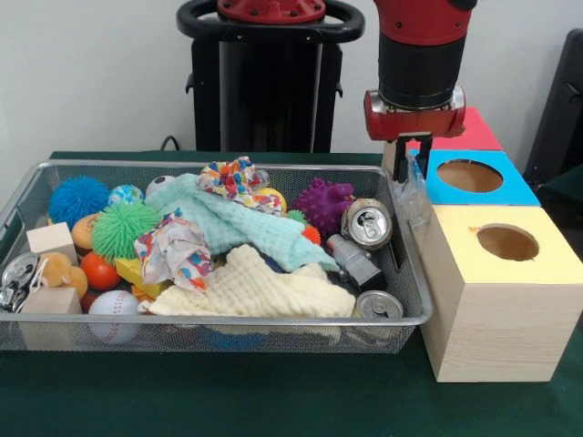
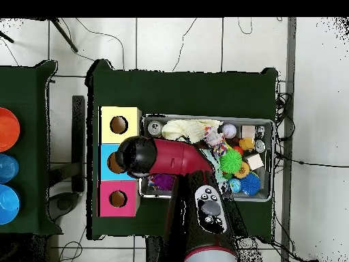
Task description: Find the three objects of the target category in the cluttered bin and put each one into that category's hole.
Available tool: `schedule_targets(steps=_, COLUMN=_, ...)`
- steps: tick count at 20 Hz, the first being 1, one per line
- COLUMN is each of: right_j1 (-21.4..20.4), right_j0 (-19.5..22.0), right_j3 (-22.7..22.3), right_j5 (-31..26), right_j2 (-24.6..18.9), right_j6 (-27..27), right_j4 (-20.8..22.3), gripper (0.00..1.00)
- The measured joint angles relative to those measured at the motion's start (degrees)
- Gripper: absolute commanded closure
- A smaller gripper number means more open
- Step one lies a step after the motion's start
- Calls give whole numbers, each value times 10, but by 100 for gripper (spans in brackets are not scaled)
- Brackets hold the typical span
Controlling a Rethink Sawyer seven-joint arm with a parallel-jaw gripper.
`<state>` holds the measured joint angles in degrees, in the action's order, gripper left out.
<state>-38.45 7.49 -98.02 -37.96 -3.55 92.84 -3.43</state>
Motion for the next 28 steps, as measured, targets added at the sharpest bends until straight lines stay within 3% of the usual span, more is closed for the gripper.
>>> schedule_targets(steps=14, right_j1=-19, right_j0=-39, right_j3=-28, right_j5=0, right_j2=43, right_j6=8, right_j4=-43, gripper=100)
schedule_targets(steps=28, right_j1=-40, right_j0=-69, right_j3=-64, right_j5=0, right_j2=79, right_j6=59, right_j4=-84, gripper=100)
